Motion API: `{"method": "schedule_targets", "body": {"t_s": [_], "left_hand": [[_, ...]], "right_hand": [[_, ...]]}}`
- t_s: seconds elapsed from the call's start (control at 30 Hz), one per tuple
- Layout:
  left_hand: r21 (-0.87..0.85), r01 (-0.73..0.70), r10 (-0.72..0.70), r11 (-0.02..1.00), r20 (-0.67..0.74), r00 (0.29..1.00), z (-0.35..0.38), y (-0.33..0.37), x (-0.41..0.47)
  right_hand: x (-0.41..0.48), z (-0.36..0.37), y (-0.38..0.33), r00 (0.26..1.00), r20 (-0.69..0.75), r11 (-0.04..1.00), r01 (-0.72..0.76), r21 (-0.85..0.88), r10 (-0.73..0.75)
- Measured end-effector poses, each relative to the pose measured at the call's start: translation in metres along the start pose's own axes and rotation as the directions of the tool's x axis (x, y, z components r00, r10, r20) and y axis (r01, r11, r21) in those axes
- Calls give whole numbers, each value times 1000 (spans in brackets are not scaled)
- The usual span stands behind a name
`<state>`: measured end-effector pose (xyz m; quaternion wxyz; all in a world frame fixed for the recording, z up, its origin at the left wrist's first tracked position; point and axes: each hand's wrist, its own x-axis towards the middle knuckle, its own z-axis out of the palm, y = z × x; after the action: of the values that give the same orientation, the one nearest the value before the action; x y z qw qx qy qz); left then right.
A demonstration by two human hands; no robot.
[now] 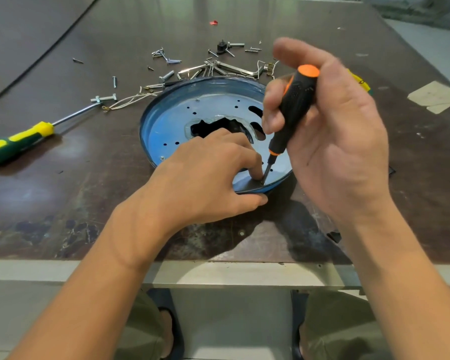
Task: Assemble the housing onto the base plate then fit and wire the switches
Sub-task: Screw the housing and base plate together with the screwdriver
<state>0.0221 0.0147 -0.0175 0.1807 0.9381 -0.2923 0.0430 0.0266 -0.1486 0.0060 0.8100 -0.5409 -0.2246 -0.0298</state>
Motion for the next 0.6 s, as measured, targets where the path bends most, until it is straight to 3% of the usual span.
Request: {"method": "schedule_targets", "body": {"t_s": [0.13,0.27,0.47,0.6], "left_hand": [[5,-4,4,1000,-3,1000,0,-1,0],[12,-5,5,1000,-9,1000,1,-1,0],[15,-6,6,1000,-13,1000,0,-1,0],[17,-4,4,1000,-7,1000,1,-2,1]], "right_hand": [[-1,-3,-2,999,32,999,6,-42,-5],[-1,-4,0,994,-50,990,93,-107,-99],[1,-5,-3,1000,-22,998,-3,58,5],[0,-3,-3,1000,8,1000,2,-19,-2]]}}
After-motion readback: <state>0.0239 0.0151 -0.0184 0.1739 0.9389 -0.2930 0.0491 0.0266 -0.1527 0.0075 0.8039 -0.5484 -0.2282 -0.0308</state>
